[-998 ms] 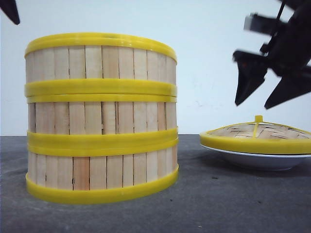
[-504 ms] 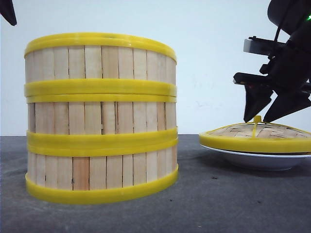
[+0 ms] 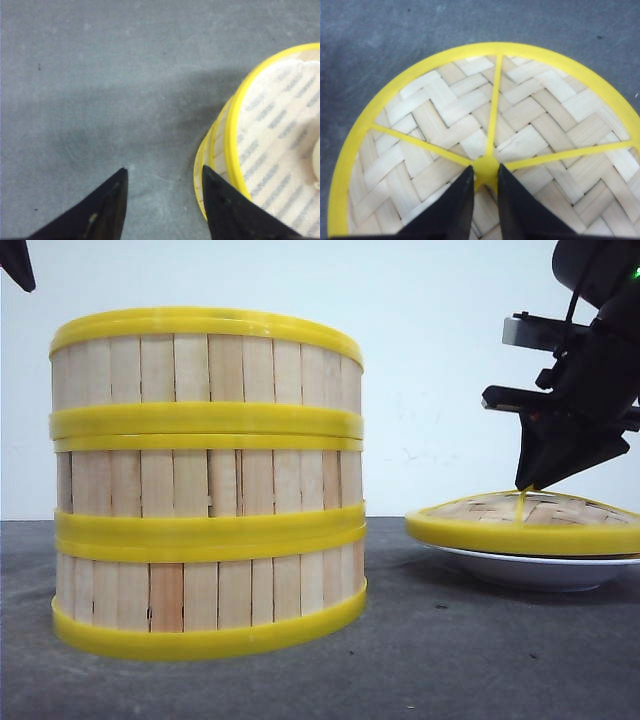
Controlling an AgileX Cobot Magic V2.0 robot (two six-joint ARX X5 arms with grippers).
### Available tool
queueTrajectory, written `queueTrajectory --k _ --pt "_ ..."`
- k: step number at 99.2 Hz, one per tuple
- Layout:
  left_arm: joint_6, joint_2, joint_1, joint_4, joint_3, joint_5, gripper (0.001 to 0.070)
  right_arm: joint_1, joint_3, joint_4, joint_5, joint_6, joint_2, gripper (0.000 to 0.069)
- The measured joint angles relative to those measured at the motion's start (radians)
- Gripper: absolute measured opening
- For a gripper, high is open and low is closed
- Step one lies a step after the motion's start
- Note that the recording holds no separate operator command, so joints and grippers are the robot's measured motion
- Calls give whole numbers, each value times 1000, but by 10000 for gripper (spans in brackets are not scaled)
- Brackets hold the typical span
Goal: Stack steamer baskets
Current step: 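Lower the right gripper onto the center knob of the bamboo lid, then grip the lid knob with the right gripper and lift it off the plate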
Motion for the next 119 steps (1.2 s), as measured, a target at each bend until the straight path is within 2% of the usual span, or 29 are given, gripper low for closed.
queueTrajectory --k 26,51,72,92,119 --pt "8 0 40 10 0 0 277 6 175 -142 -59 0 -85 63" --pt "23 0 82 11 0 -1 277 52 386 -333 -149 -14 -89 63" --pt "23 0 106 16 0 -1 277 163 570 -430 -162 -26 -72 62" --pt "23 0 109 16 0 -1 277 293 737 -550 -161 -62 11 62" --pt "23 0 109 16 0 -1 277 437 824 -564 -157 -98 111 62"
